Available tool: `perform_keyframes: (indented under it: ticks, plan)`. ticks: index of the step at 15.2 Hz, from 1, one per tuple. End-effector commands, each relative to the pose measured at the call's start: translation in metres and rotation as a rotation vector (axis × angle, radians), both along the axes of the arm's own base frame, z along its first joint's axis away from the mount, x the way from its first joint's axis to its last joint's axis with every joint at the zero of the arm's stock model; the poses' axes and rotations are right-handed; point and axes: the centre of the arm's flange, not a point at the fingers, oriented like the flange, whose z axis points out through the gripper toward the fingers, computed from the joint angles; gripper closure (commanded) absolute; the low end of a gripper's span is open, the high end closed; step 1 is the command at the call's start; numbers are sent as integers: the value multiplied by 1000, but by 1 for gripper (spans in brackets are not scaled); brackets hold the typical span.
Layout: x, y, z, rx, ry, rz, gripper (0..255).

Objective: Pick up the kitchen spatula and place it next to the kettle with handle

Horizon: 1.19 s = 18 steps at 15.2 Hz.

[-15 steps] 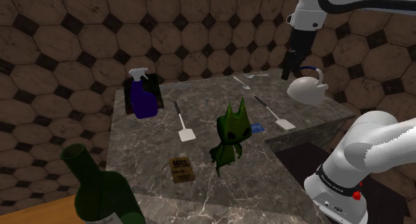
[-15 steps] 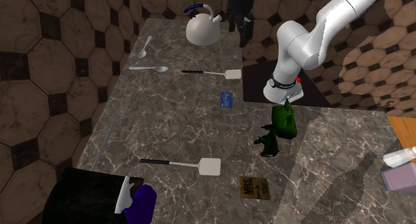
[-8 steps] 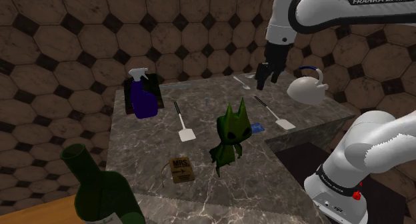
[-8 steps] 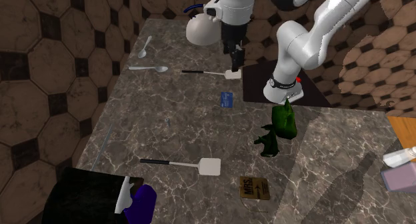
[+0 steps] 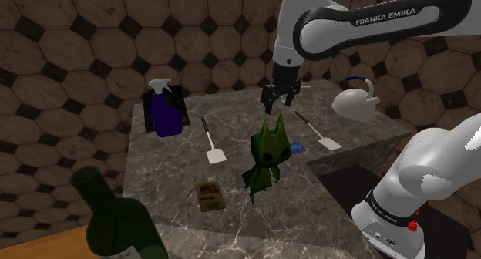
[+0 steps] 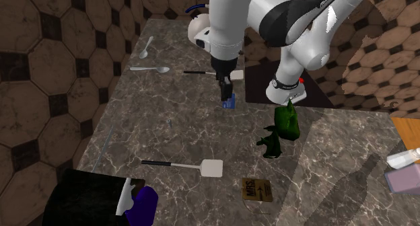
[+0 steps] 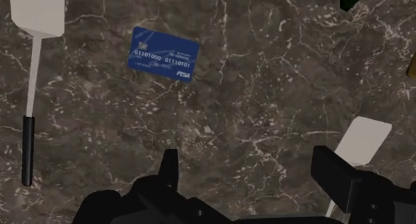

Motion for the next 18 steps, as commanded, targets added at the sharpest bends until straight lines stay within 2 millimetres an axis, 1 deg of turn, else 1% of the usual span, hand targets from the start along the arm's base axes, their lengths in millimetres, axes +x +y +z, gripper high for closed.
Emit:
perform_keyframes:
  ticks: [1, 10, 18]
  plan:
    - [14, 20, -15, 0, -6, -26, 0]
    - [90, 93, -67, -6, -31, -137, 0]
    - [166, 150, -111, -11, -53, -235, 0]
